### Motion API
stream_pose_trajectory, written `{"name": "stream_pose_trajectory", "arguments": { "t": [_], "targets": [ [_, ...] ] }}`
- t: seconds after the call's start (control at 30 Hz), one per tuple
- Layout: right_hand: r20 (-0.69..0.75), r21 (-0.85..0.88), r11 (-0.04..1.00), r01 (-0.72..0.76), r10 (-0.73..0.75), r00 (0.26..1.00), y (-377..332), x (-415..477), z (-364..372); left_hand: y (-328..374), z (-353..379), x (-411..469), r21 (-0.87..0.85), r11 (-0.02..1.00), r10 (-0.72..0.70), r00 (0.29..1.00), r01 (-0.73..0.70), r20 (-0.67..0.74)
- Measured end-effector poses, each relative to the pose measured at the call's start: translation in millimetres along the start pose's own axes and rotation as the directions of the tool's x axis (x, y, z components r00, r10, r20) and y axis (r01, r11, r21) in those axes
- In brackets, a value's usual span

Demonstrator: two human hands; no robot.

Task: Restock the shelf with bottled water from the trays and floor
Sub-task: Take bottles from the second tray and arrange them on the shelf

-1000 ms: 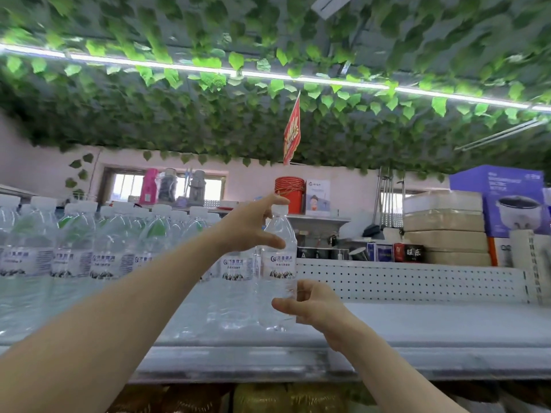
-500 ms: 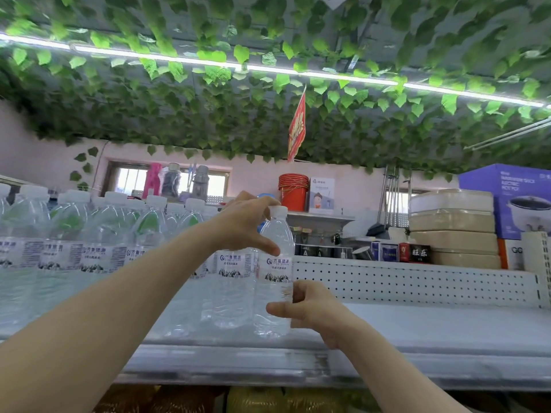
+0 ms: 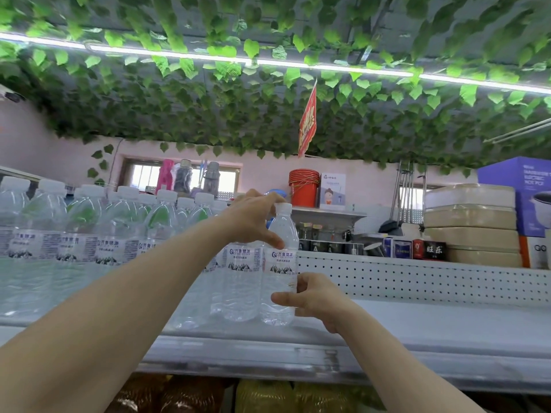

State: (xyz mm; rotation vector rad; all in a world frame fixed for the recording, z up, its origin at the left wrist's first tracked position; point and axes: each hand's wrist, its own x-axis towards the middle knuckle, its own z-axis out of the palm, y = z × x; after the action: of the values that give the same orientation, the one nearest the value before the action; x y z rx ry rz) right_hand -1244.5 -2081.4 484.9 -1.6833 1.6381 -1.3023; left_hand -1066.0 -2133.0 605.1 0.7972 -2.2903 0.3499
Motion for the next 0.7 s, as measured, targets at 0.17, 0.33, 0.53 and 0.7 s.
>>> {"name": "stream_pose_trajectory", "arguments": {
  "t": [0.17,0.33,0.53,0.7],
  "targets": [
    [0.006,0.012,1.0,-0.014,0.014,1.0,0.8,4.0,0.9,-2.3,2.4,3.9,0.041,0.999,-0.004,1.0,0.004,0.004],
    [-0.003,0.004,1.0,-0.007,0.007,1.0,1.8,2.3,2.0,-5.8,5.1,4.9,0.051,0.999,-0.012,1.0,0.011,0.01],
    [-0.029,-0.096,0.995,-0.042,0.039,0.999,-5.6,-6.6,4.7,0.6,0.5,-5.1,0.149,0.989,-0.002,0.999,-0.003,0.032],
    [-0.136,-0.254,0.963,-0.09,0.056,0.989,-31.7,-35.6,-1.9,6.9,-17.6,-22.4,0.166,0.986,-0.005,1.0,0.008,-0.019]
  ]
}}
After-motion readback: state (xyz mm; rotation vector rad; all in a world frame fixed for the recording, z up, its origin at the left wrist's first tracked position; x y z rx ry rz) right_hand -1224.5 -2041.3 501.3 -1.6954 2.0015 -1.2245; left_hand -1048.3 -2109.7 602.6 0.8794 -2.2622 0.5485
